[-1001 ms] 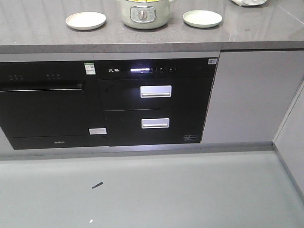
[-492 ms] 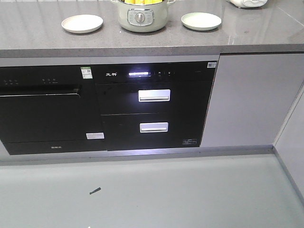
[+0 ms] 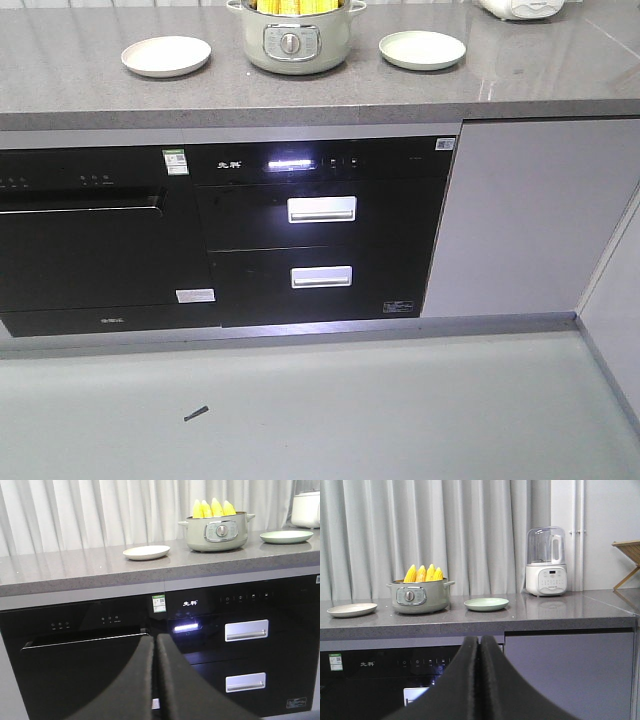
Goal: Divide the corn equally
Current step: 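Keep driving the base closer to the counter edge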
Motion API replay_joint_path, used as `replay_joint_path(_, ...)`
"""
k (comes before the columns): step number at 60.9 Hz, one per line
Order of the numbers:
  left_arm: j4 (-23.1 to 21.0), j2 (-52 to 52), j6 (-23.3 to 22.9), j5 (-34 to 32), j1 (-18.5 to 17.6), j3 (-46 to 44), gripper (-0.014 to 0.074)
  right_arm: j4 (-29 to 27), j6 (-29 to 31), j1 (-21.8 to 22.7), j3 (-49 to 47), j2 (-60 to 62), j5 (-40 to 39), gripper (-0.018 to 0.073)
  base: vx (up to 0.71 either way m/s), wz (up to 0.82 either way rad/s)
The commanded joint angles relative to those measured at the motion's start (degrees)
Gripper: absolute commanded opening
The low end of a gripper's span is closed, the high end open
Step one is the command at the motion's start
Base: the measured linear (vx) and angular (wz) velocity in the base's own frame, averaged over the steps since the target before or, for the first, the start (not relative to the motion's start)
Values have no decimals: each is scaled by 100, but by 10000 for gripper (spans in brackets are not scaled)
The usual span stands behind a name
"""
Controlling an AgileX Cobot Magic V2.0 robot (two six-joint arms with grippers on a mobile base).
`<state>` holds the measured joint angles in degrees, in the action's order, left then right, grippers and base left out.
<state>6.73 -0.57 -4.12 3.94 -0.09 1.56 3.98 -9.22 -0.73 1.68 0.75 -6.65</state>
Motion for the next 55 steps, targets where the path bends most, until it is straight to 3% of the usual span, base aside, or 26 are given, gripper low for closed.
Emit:
replay_joint_path(1, -5, -99, -48, -428, 4, 18, -7, 65, 34, 37, 41, 22, -389, -1, 6, -1)
replay_joint_path(55, -5, -99, -48, -428, 4, 18, -7, 65, 34, 37, 41, 22, -395, -1, 4, 0)
